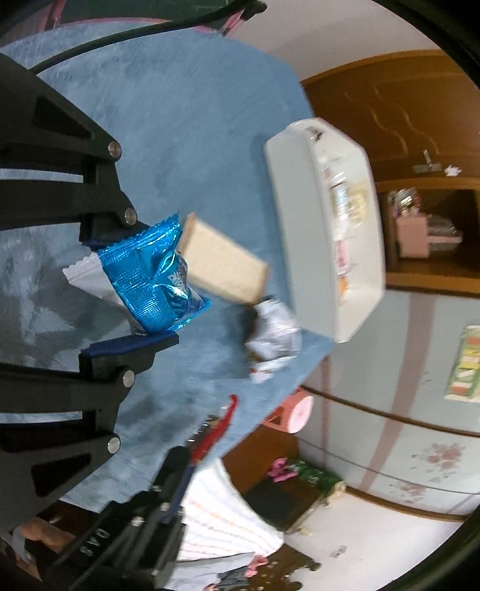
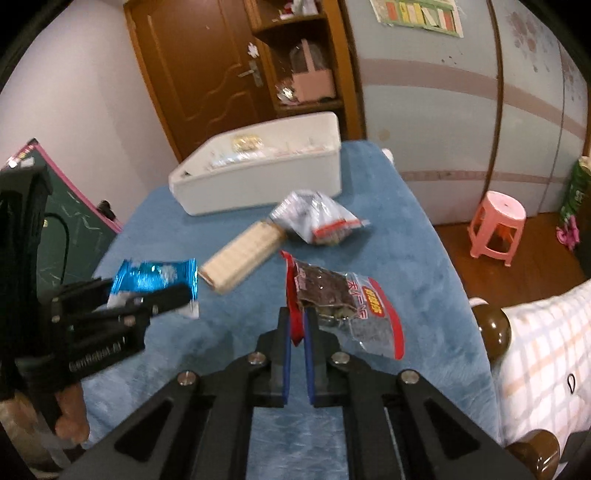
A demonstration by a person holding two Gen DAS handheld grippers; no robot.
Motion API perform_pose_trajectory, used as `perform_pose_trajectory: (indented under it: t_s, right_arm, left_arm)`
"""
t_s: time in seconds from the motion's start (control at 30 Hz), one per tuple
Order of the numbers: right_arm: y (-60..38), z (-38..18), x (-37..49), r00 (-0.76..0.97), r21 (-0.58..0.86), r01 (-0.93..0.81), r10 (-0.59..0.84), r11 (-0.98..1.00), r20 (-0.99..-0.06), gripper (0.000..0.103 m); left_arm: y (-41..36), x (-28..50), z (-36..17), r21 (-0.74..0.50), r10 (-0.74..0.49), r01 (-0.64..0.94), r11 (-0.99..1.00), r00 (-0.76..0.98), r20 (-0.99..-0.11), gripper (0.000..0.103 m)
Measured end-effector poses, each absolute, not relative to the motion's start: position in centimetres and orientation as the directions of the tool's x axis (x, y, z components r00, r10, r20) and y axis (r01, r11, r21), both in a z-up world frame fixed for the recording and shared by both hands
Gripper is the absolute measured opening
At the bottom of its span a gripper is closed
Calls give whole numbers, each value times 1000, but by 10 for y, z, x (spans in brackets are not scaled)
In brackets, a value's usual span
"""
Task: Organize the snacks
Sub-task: 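Carry the blue packet and jerky bag into the white bin and open both tools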
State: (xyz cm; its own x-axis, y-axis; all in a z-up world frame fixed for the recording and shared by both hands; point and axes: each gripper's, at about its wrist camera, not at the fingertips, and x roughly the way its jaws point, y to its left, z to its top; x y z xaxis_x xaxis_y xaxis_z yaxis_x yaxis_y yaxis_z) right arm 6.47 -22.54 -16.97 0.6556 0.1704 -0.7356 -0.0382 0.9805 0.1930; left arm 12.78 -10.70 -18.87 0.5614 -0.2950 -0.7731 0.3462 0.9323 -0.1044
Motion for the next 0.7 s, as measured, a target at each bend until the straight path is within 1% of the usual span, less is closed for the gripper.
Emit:
perform_pose_trajectory:
  t_s: [0.1, 0.27, 0.53, 0.7]
  right_arm:
    - [-221, -147, 66, 682, 199, -74, 195, 977, -705, 6]
    - [-210, -106, 81, 720, 200, -148, 244, 969, -650, 6]
    - [-195, -28, 143, 799, 134, -240, 273, 962, -535, 6]
    - [-188, 5, 197, 836, 126, -244, 274, 962, -476, 6]
  left_arm:
    - [-97, 132, -162, -107, -294, 326, 939, 606, -739, 35]
    - [-77, 157, -119, -161, -322, 300, 940, 628, -709, 35]
    - [-55, 231, -44, -154, -323, 297, 942, 689, -649, 35]
    - [-51, 280, -12, -109, -285, 279, 954, 734, -617, 35]
